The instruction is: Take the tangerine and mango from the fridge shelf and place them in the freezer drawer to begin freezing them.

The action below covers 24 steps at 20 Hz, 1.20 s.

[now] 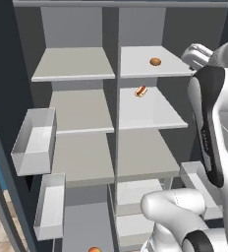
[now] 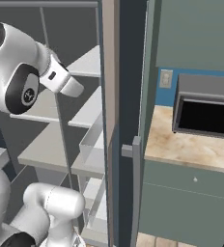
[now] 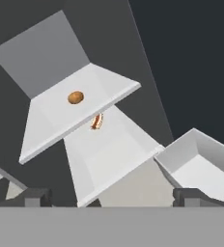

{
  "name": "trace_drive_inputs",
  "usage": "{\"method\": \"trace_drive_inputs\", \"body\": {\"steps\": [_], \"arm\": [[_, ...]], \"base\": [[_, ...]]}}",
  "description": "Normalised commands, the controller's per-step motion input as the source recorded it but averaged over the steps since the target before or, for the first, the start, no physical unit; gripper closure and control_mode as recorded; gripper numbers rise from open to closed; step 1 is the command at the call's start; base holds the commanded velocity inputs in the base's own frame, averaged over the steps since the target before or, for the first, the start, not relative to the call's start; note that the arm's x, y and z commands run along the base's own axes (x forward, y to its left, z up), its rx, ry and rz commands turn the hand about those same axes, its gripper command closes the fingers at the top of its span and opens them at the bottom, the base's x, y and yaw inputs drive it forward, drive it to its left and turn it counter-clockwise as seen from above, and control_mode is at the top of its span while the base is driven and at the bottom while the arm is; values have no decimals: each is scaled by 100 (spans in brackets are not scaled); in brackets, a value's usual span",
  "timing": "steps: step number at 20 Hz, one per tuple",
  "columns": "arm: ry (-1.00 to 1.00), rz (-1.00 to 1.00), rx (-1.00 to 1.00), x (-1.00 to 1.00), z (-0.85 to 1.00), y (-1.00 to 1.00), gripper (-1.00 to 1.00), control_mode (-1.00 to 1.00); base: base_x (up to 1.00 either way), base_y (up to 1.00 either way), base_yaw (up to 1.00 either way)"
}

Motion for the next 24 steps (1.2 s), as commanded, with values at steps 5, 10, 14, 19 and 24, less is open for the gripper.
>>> {"method": "trace_drive_inputs", "body": {"steps": [5, 10, 14, 19, 24], "arm": [[9, 0, 0, 65, -13, -16, -100, -100], [14, 2, 0, 80, -31, -43, -100, -100], [8, 14, 0, 74, -39, -54, -100, -100], [2, 18, 0, 90, -8, -12, -100, -100], [0, 20, 0, 76, -2, 0, -100, -100]], "base": [[0, 0, 0], [0, 0, 0], [0, 0, 0], [0, 0, 0], [0, 0, 0]]}}
